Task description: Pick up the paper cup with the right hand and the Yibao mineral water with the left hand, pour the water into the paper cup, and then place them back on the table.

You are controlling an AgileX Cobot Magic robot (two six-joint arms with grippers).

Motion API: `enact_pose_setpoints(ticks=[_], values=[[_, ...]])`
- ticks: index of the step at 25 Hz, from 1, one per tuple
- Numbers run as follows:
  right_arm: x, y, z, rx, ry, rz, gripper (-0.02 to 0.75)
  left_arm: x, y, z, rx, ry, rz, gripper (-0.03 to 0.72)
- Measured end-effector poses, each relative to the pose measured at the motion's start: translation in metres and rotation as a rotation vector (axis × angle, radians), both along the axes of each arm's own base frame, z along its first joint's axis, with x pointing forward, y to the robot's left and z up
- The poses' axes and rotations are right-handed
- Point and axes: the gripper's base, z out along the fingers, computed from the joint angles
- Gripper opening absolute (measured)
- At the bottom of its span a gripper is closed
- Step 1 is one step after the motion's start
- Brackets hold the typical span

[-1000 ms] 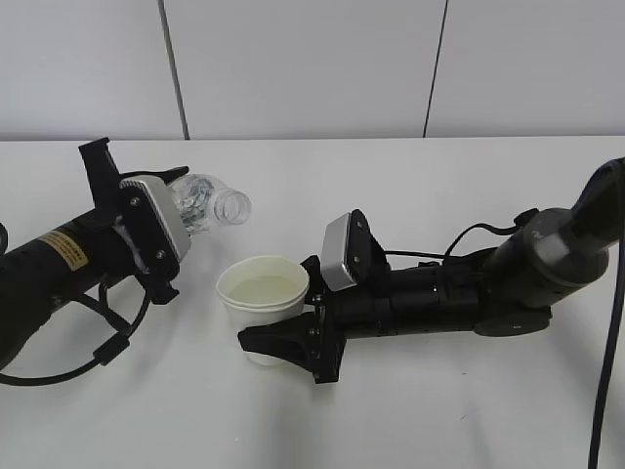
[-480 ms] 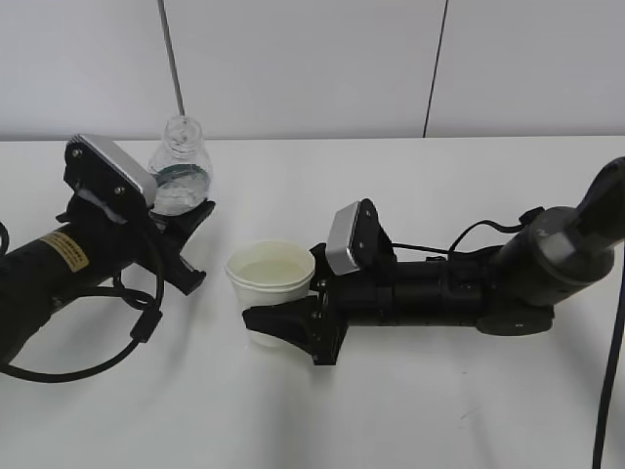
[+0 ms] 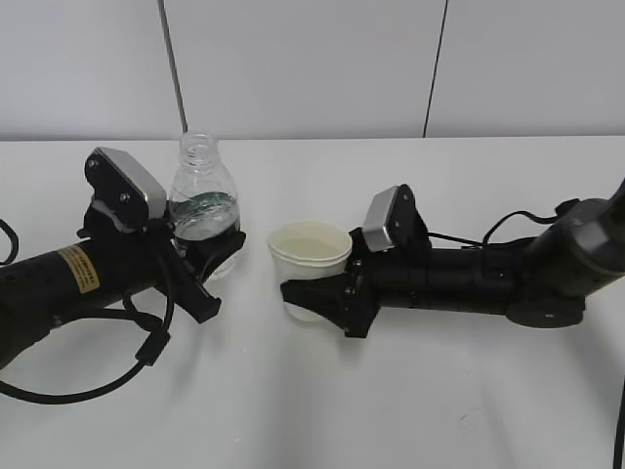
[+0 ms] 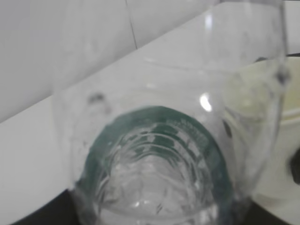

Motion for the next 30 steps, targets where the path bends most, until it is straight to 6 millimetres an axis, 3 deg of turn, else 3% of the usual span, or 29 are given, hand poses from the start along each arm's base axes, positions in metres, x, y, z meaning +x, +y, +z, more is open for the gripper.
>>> enact_pose_setpoints(ticks=[5,9,13,20,30], values=[[0.006,-0.043,-0.006,0.010,0.044,-0.132,0.531,-0.003,-0.002,-0.003,-0.002,0.047,-0.039,0.333],[0.011,-0.065,-0.008,0.023,0.060,-0.225,0.531,-0.009,-0.007,-0.004,-0.025,0.100,-0.107,0.333],[0.012,-0.067,-0.008,0.003,0.025,-0.227,0.531,-0.012,-0.010,-0.012,-0.080,0.160,-0.140,0.333],[0.016,-0.071,-0.010,-0.063,-0.035,-0.275,0.531,-0.018,-0.012,-0.045,-0.071,0.265,-0.184,0.333],[0.021,-0.076,-0.009,-0.052,-0.034,-0.366,0.531,-0.031,-0.026,-0.048,-0.055,0.271,-0.300,0.332]])
